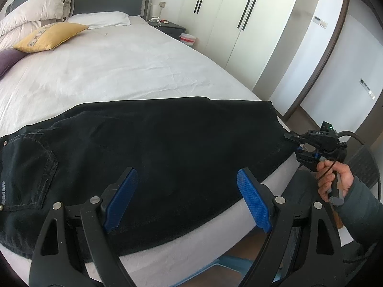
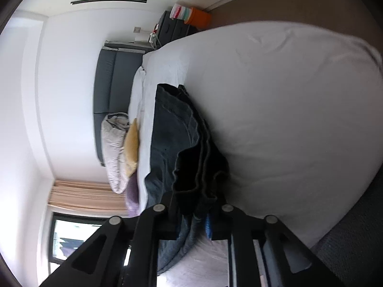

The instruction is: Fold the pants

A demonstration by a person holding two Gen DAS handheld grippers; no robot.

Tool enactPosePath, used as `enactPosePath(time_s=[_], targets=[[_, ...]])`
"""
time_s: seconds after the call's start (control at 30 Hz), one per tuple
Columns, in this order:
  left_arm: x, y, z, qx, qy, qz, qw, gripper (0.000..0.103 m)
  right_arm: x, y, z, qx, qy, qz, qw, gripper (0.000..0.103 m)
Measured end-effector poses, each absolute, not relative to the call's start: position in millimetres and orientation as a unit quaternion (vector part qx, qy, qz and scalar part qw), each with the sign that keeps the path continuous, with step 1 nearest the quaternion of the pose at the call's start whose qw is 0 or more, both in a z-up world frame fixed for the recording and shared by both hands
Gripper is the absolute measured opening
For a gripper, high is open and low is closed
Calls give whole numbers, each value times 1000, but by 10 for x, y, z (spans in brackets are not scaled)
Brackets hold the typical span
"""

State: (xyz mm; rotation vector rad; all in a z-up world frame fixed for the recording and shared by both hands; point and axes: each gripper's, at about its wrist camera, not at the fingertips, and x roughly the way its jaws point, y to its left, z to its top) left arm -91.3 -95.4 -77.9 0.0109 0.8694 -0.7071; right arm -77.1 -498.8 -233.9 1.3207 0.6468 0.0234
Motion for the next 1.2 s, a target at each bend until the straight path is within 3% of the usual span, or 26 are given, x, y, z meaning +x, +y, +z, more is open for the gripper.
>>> enactPosePath(time_s=[0.4,0.5,0.6,0.77,1.2], targets=[[-545,-1284,-864,-21,433,-359,827,85,-715,-4787,-1907,523,308,-51,793,12],[-410,-1263,-782,-44,426,-360,829,85,-540,-4539,-1548,435,317,-56,841,11],[-256,-1220,-717,-74,425,-362,827,85,-206,-3822,-1185,253,357,-14,899,10],[-32,-1169,-658,-136,427,-380,809,85,-117,-2819,-1199,50,389,44,919,9],[367,-1604,-1141,-243,529,-380,718,86,-150,-2604,-1262,20,386,47,921,8]])
